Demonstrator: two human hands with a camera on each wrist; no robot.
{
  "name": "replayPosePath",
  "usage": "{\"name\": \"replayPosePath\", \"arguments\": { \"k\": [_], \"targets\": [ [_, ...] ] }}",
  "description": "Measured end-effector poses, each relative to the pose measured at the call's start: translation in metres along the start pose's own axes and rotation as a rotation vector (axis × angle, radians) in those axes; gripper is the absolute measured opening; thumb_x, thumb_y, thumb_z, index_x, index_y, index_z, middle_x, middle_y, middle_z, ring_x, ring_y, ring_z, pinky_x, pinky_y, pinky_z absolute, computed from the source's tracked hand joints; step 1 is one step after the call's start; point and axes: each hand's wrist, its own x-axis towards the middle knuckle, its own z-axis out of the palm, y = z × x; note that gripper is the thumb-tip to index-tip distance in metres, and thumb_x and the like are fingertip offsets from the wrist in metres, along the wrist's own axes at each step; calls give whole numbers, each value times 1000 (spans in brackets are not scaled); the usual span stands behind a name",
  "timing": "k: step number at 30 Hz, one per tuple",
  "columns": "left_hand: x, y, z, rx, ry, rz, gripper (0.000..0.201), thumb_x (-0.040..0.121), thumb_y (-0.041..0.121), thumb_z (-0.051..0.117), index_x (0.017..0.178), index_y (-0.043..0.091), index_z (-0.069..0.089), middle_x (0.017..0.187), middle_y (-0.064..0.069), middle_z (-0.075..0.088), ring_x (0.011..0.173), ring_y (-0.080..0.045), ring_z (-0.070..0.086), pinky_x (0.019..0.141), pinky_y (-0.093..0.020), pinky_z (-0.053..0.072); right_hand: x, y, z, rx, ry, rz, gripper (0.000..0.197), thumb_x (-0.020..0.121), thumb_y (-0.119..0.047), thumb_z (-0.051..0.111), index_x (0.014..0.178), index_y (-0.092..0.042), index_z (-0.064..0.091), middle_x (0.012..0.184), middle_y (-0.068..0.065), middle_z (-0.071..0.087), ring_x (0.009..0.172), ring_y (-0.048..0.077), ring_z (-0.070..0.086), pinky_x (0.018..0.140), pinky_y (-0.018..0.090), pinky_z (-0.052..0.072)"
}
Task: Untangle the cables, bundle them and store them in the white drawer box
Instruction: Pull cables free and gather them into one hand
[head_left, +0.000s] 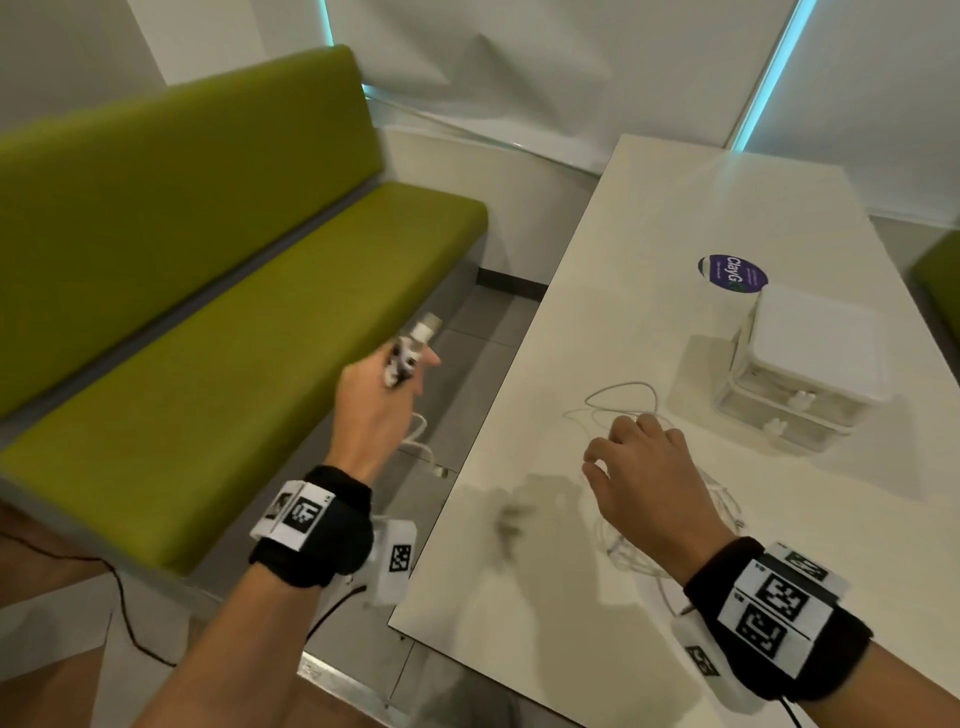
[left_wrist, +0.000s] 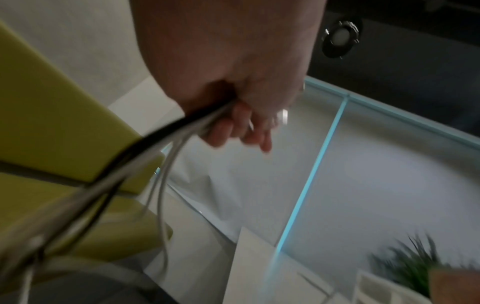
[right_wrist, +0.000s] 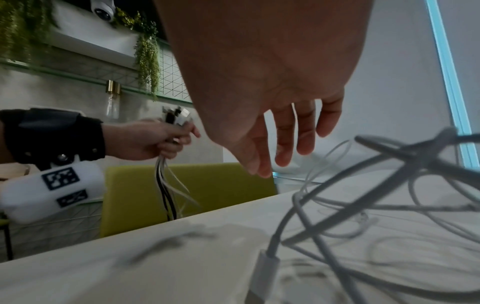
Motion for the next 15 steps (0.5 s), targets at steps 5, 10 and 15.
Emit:
{"name": "replayPosePath", "arguments": {
  "k": [5, 10, 15],
  "targets": [
    [-19, 3, 32, 201, -406, -4, 38, 91, 2, 48, 82, 31, 71, 76, 11, 70, 56, 5, 53, 47, -14, 35, -6, 17, -5, 135, -122, 1, 17, 93, -13, 58, 97, -18, 74, 90, 1, 63, 88, 25, 56, 74, 35, 42],
    [-32, 29, 54, 67, -353, 68, 20, 95, 20, 59, 83, 28, 73, 74, 7, 62, 56, -2, 50, 48, -16, 32, -15, 34, -11, 218, -374, -91, 37, 94, -6, 46, 118, -25, 65, 113, -6, 63, 108, 15, 56, 86, 25, 45],
    [-52, 38, 79, -12, -262, 102, 38, 87, 38, 69, 67, 11, 50, 81, -13, 69, 61, -28, 49, 56, -44, 41, -28, 38, -4, 142, -434, -155, 34, 93, -16, 44, 118, -26, 66, 116, -3, 62, 108, 21, 52, 84, 28, 41]
  ]
}}
